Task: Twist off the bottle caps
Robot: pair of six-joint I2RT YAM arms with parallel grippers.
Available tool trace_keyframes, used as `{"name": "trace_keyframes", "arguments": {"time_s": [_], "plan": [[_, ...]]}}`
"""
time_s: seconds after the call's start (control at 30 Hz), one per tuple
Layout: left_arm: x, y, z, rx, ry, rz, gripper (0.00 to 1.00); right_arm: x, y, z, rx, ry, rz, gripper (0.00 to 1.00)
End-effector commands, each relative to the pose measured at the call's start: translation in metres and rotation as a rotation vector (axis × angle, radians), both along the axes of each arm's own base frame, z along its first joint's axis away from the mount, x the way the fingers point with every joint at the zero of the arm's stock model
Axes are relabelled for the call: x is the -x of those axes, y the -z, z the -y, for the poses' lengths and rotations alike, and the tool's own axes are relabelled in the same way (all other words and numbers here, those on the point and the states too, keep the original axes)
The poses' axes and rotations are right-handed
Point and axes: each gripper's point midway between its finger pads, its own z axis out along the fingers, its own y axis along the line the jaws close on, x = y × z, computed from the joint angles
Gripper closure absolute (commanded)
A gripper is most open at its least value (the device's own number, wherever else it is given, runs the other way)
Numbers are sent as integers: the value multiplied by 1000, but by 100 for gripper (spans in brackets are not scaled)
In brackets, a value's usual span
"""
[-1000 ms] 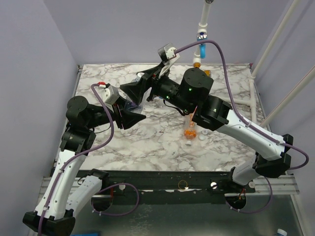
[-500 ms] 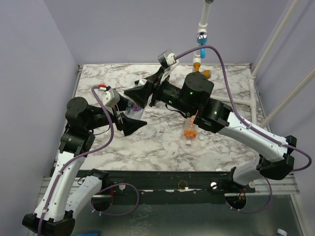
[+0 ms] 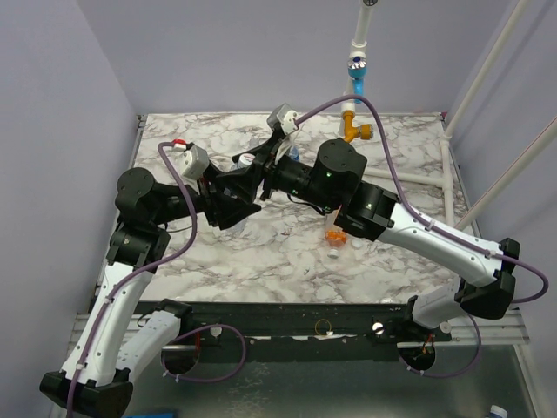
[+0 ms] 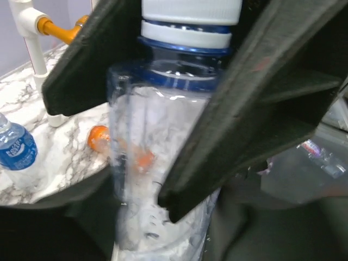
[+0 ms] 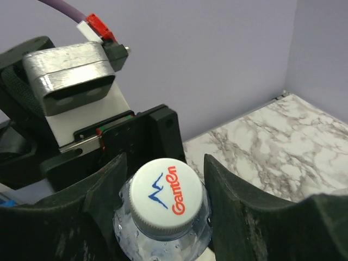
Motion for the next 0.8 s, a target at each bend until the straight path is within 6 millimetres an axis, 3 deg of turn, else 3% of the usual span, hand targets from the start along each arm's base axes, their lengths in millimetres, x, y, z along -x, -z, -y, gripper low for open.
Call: {"name": "trace_keyframes", "arguments": {"time_s": [0.0, 0.1, 0.17, 0.27, 0.53, 0.77], "plan": [[9, -4, 0, 11, 28, 25, 58, 8, -32, 10, -88, -12, 64, 66], [7, 0, -1, 1, 23, 29, 59, 4, -37, 10, -94, 13, 43, 46], [6, 1, -1, -10, 17, 44, 59, -9, -36, 12, -68, 85, -3, 39], [0, 6, -5, -42, -19, 86, 60, -20, -40, 18, -31, 154, -59, 39], [-26, 14, -17, -99, -172, 180, 62, -11, -35, 35, -5, 160, -104, 40], [-27, 13, -16, -94, -168, 167, 62, -9, -20, 27, 36, 134, -136, 43]]}}
